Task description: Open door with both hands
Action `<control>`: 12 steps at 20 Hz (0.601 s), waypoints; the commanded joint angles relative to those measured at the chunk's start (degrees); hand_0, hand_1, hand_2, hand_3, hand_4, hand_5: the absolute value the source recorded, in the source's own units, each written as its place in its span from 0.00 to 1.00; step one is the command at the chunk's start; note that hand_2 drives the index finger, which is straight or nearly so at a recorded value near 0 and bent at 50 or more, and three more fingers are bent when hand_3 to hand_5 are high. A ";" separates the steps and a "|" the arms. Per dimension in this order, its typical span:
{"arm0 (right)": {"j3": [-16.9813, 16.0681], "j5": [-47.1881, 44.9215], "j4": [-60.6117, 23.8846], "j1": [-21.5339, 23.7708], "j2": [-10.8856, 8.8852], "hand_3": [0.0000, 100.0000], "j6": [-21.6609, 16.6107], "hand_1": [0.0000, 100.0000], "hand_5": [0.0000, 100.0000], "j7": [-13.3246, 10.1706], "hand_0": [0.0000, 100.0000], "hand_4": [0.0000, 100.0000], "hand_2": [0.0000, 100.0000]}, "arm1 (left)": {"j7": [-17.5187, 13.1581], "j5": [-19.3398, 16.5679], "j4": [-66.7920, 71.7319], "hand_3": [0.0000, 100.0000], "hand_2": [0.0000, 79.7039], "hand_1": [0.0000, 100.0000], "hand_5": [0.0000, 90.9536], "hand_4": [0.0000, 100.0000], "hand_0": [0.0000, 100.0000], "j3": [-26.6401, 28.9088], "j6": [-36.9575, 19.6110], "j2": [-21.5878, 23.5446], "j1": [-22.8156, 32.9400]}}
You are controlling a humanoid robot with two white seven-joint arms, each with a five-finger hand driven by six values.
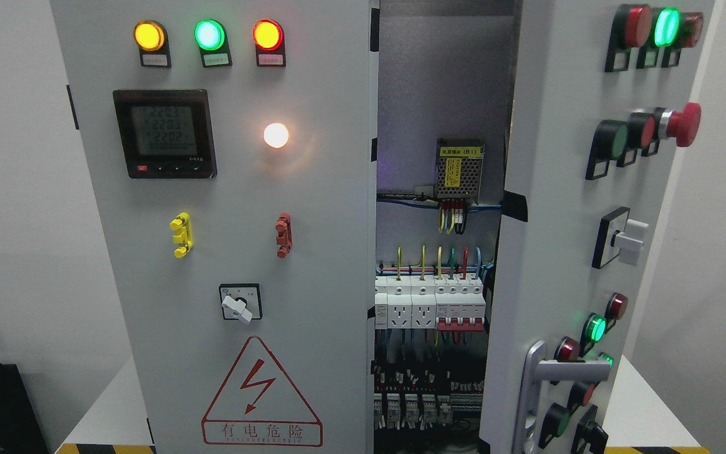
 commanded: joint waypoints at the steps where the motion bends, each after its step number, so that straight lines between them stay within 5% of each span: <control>1: 0.00 -0.04 0.00 0.00 0.00 0.00 0.02 0.39 0.00 0.02 0.12 0.00 0.00 | 0.01 0.00 0.00 0.00 0.00 0.39 0.00 0.00 0.12 -0.03 0.04 -1.93 0.00; 12: 0.00 0.05 0.00 0.00 0.00 0.00 0.02 0.39 0.00 0.02 0.12 0.00 0.00 | 0.01 0.00 0.00 0.00 0.00 0.39 0.00 0.00 0.12 -0.03 -0.04 -1.93 0.00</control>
